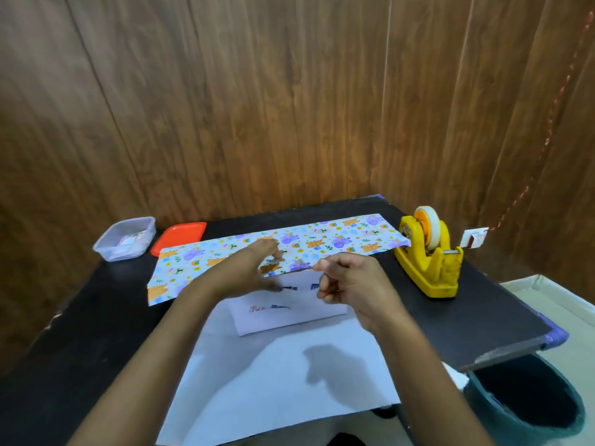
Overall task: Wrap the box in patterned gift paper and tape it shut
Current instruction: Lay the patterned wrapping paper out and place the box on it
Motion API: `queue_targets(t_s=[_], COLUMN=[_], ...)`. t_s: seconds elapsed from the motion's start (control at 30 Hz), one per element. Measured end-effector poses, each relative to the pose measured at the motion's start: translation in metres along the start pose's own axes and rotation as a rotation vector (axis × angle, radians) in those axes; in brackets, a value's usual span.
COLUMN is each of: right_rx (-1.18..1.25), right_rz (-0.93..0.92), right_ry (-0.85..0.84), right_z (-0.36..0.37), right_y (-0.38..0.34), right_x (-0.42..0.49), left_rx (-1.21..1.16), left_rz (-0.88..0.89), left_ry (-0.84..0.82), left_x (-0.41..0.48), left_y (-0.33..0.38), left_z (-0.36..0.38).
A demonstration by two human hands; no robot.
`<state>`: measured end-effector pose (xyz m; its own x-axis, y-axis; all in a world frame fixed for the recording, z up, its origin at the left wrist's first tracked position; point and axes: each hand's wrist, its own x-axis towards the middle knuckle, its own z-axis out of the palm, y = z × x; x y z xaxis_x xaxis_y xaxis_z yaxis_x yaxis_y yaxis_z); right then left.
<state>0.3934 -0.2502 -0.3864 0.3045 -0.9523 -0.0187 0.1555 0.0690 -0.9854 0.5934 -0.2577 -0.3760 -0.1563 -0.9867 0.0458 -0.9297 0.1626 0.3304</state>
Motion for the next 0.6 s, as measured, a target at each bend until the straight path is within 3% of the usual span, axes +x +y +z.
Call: queue_targets(t_s=[0.1, 0.47, 0.6], right_rx=[-0.064, -0.384, -0.273], right_rz=[0.001, -0.043, -0.052], right_ry=[-0.007, 0.284, 0.275], right_z=[0.037, 0.077, 0.074], right_y=[0.009, 0.043, 0.047], right_x=[0.007, 0.029, 0.023], left_rx=[-0.021, -0.072, -0.066], left_rz=[0.009, -0.007, -0.014], left_ry=[0.033, 0.024, 0.012], left_x=[-0.004, -0.009, -0.01], left_y=[-0.004, -0.003, -0.001], left_z=[0.003, 0.002, 0.0])
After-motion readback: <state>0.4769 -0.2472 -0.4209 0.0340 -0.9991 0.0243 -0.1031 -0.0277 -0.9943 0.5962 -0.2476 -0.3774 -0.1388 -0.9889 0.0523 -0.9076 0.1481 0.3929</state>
